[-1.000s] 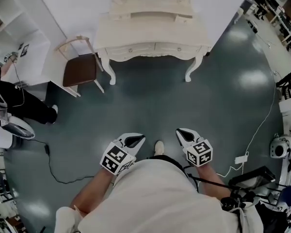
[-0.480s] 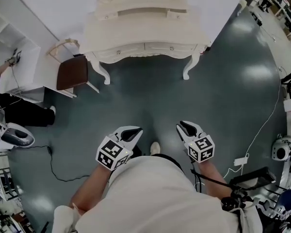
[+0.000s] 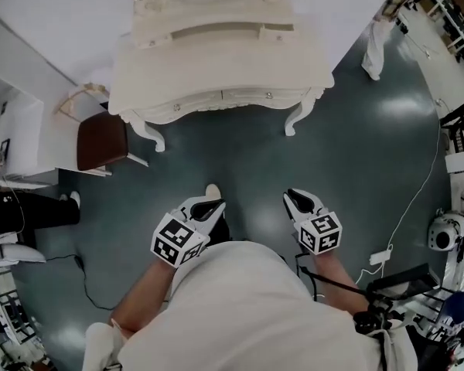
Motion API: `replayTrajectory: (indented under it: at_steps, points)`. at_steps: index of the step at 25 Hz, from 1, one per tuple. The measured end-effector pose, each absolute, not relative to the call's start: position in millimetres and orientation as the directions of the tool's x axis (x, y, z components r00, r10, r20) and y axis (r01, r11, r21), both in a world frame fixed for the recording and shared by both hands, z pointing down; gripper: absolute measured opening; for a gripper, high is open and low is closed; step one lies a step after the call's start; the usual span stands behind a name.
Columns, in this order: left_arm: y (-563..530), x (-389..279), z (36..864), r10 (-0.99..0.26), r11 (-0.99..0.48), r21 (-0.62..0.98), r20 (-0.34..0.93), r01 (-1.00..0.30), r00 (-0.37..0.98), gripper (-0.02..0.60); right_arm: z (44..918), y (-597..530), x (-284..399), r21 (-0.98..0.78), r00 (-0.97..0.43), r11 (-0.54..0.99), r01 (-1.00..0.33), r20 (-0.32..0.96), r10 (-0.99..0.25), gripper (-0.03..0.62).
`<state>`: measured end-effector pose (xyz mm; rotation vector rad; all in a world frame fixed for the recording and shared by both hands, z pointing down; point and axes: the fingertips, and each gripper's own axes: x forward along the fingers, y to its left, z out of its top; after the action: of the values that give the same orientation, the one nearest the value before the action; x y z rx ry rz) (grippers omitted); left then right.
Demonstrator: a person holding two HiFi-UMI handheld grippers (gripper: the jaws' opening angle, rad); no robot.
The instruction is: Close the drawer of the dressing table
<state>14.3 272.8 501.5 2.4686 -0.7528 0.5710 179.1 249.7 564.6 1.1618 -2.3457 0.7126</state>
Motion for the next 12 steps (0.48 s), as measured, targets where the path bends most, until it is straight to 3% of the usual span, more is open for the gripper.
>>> replayTrajectory:
  at_steps: [12]
  points:
    - [118.6, -36.5, 471.4, -0.339, -0.799, 0.31, 0.474, -0.515, 0.812, 0.003, 525.6, 71.2, 146.4, -0.192, -0.443, 0.408, -0.892, 0.549, -0.709, 0.037]
